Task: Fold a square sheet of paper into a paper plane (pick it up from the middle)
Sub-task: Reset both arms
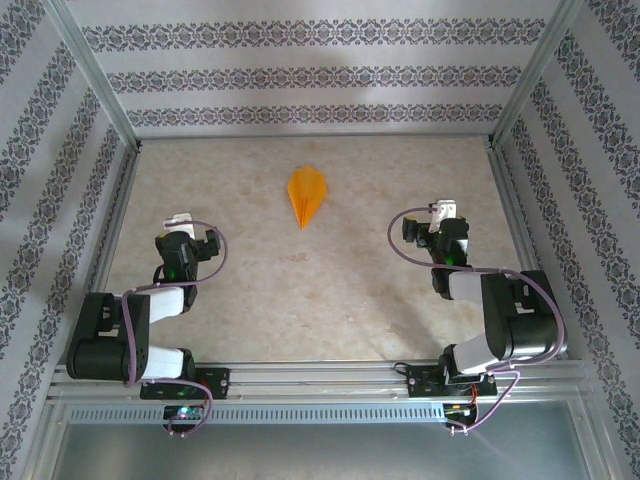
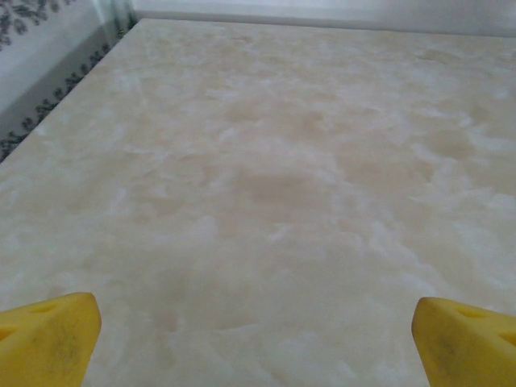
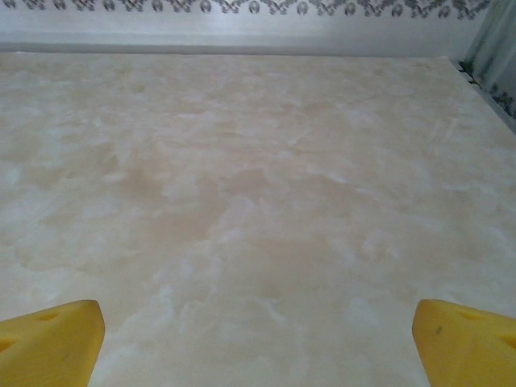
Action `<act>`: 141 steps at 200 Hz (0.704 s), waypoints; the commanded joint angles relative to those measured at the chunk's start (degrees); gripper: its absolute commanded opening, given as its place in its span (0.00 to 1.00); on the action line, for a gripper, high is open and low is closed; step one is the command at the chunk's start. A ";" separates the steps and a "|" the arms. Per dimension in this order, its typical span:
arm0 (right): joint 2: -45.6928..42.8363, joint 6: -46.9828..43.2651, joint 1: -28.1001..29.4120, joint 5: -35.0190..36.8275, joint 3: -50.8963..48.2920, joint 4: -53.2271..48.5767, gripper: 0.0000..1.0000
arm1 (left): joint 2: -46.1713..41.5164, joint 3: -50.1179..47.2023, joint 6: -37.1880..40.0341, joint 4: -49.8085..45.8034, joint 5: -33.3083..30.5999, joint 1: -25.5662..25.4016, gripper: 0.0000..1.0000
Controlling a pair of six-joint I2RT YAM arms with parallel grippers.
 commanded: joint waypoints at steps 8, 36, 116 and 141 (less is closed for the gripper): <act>1.12 -1.15 -0.86 -2.98 -1.29 6.61 0.98 | 3.02 1.06 0.32 9.03 5.48 0.95 0.99; 1.20 -1.06 -0.94 -2.94 -1.13 6.45 0.98 | 7.71 1.75 0.73 12.27 6.00 0.90 0.99; 1.36 -0.06 -1.74 -3.80 -0.42 5.23 0.98 | 12.49 0.26 2.17 18.88 5.87 -0.24 0.99; 1.39 -0.08 -1.82 -3.78 -0.42 5.22 0.98 | 12.68 2.38 2.27 15.33 3.45 -0.90 0.99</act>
